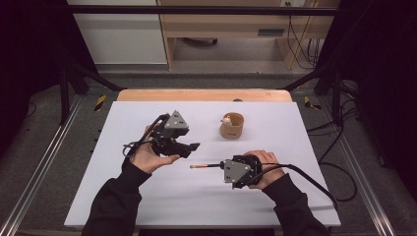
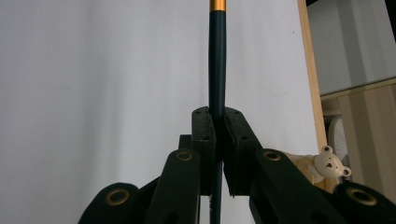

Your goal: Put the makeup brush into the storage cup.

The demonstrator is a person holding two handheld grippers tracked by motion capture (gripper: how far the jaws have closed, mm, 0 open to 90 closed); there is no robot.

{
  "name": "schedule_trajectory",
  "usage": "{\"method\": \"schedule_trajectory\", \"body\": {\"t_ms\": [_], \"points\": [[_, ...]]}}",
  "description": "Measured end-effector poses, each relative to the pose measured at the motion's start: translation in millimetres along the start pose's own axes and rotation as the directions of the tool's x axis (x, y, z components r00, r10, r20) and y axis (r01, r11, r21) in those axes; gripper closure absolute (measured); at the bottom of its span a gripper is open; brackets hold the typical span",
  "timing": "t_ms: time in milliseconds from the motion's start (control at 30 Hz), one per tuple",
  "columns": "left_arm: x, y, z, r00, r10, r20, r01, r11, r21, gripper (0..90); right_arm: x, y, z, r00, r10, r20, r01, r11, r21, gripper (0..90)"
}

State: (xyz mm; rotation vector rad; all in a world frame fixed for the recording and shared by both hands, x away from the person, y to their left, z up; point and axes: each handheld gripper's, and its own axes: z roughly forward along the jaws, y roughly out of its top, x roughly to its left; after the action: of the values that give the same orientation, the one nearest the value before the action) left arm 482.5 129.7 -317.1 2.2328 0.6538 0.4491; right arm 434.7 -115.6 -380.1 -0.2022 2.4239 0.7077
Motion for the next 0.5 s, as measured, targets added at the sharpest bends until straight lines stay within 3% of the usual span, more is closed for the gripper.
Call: {"method": "schedule_trajectory", "body": {"t_ms": [100, 200, 367, 500], "points": [[6.7, -10.9, -4.6, 0.9982, -0.049, -0.035, 0.047, 0.9968, -0.064, 33.8, 2.1, -2.3, 0.2, 0.9992, 0.037, -0.012, -0.037, 0.999, -0.012, 84.2], [11.5, -22.5, -8.7, 0.9942, -0.077, -0.075, 0.069, 0.993, -0.096, 31.4, 0.9, -4.3, 0.2, 0.9993, 0.035, -0.017, -0.035, 0.999, -0.018, 84.2], [16.0, -43.2, -12.7, 0.9818, -0.15, -0.117, 0.131, 0.9792, -0.155, 26.4, 0.5, -6.4, -1.3, 0.996, 0.088, -0.019, -0.089, 0.995, -0.047, 84.2], [17.8, -62.1, -15.2, 0.9686, -0.191, -0.16, 0.16, 0.9692, -0.187, 23.4, -0.2, -11.5, -2.7, 0.9876, 0.155, -0.021, -0.156, 0.985, -0.067, 84.2]]}}
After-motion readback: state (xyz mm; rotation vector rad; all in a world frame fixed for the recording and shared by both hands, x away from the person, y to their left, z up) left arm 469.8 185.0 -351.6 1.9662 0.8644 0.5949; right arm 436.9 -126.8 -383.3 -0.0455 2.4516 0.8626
